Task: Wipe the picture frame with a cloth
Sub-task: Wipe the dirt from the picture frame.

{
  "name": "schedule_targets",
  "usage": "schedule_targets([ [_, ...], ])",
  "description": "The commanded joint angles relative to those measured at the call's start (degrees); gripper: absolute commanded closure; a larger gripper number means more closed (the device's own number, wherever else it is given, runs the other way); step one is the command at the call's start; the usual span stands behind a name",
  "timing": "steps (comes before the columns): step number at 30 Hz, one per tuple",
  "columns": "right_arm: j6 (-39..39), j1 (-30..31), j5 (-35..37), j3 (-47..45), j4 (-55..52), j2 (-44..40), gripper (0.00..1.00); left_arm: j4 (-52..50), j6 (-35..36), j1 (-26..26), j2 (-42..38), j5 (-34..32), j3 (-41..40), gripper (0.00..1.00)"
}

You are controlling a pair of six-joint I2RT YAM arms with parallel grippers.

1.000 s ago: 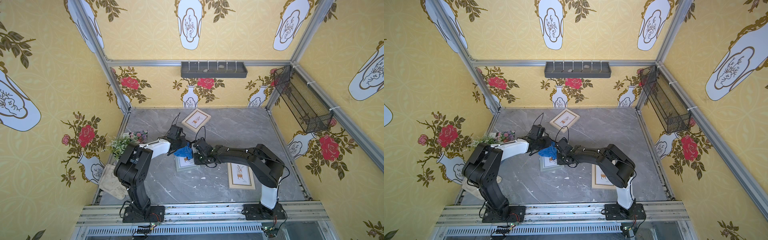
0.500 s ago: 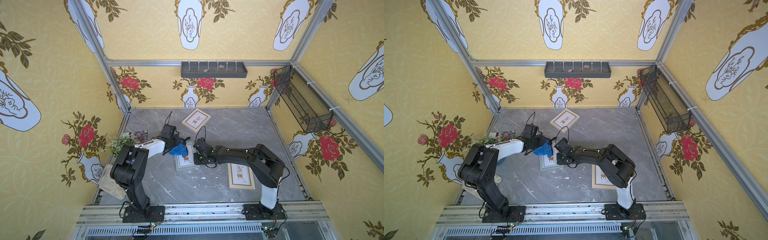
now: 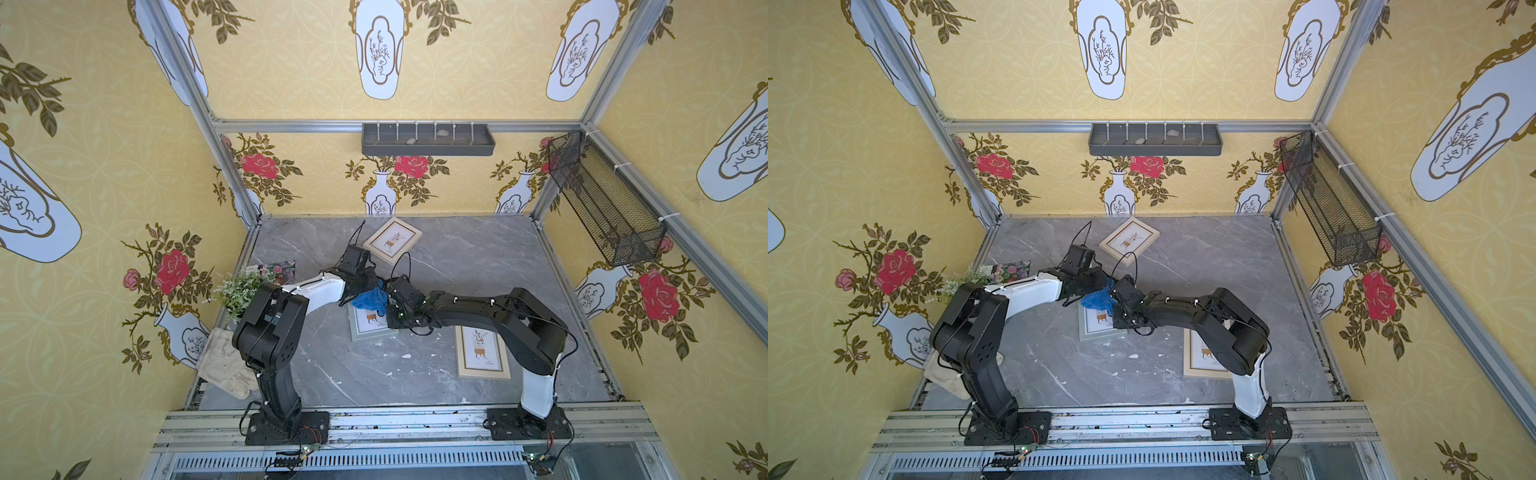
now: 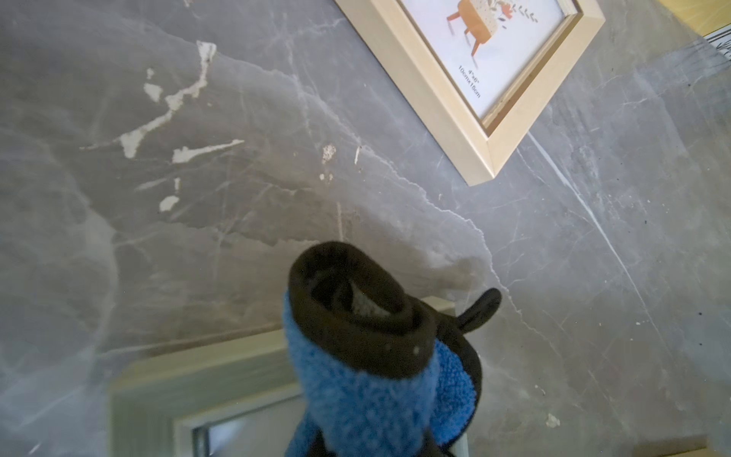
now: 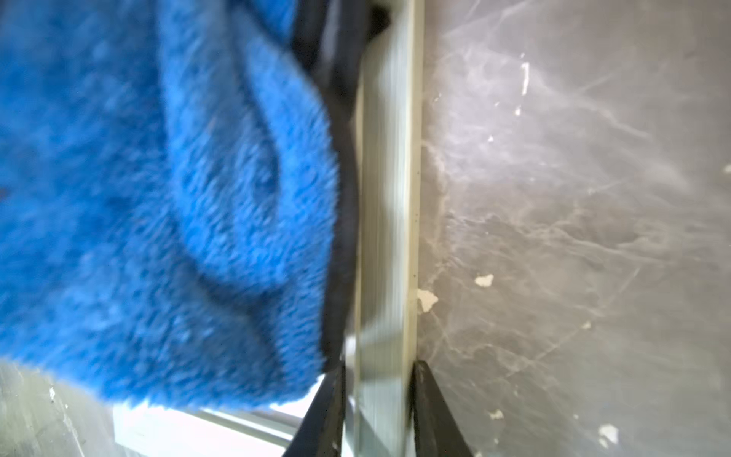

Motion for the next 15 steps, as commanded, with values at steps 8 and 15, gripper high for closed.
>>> schedule_targets([
  [8, 0.10, -0.09, -0.30, 0.73, -3.82, 1.19, 0.84, -3.07, 4.41, 0.31, -5.05, 1.62, -1.50, 0.39],
  [15, 0.16, -0.22, -0.44, 0.77, -3.70, 1.53, 0.84, -1.46, 5.40, 0.39, -9.79, 5.86, -5.77, 0.13],
])
